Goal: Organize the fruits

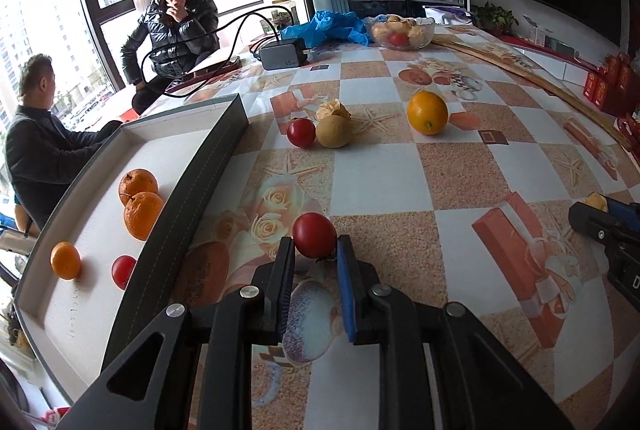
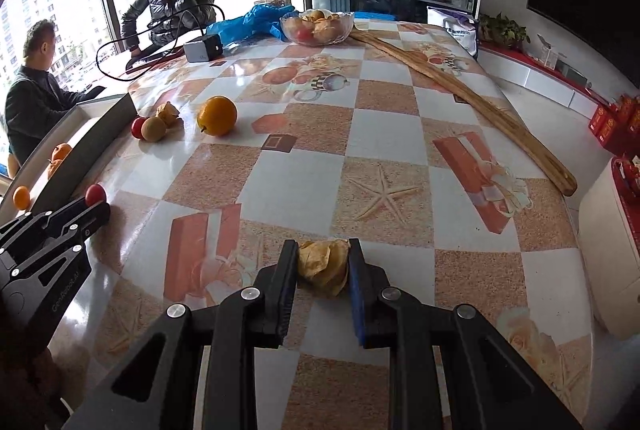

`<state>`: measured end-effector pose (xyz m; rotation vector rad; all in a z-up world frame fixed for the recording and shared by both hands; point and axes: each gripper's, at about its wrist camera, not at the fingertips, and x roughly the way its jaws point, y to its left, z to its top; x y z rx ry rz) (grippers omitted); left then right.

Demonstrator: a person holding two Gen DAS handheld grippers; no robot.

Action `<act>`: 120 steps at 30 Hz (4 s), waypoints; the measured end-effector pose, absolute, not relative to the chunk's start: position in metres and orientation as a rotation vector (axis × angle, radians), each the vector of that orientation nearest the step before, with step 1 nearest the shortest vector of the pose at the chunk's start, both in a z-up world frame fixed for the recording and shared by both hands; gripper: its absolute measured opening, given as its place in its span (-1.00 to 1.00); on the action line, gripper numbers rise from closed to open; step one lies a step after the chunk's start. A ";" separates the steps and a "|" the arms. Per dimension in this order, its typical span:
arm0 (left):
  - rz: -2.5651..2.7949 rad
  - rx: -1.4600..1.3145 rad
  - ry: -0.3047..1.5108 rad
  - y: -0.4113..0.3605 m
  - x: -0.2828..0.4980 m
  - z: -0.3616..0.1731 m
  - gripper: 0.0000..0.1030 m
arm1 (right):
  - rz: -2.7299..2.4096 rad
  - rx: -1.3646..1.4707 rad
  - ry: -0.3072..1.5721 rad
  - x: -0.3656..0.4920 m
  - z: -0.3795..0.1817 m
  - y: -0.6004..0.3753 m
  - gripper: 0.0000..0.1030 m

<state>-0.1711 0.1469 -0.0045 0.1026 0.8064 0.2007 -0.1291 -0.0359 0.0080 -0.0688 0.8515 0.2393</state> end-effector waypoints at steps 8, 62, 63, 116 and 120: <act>0.201 0.103 0.806 0.147 -0.171 -0.005 -0.56 | 0.229 -0.092 0.851 -0.129 0.007 -0.033 -0.52; 0.198 0.097 0.804 0.149 -0.172 -0.005 -0.56 | 0.228 -0.092 0.851 -0.129 0.007 -0.033 -0.52; 0.198 0.097 0.804 0.149 -0.172 -0.005 -0.56 | 0.228 -0.092 0.851 -0.129 0.007 -0.033 -0.52; -0.008 -0.233 0.839 0.232 -0.192 0.054 -0.94 | 0.381 0.161 1.057 -0.102 0.046 -0.034 -0.52; 0.021 -0.232 0.828 0.248 -0.196 0.062 -0.94 | 0.414 0.148 1.056 -0.098 0.050 -0.011 -0.52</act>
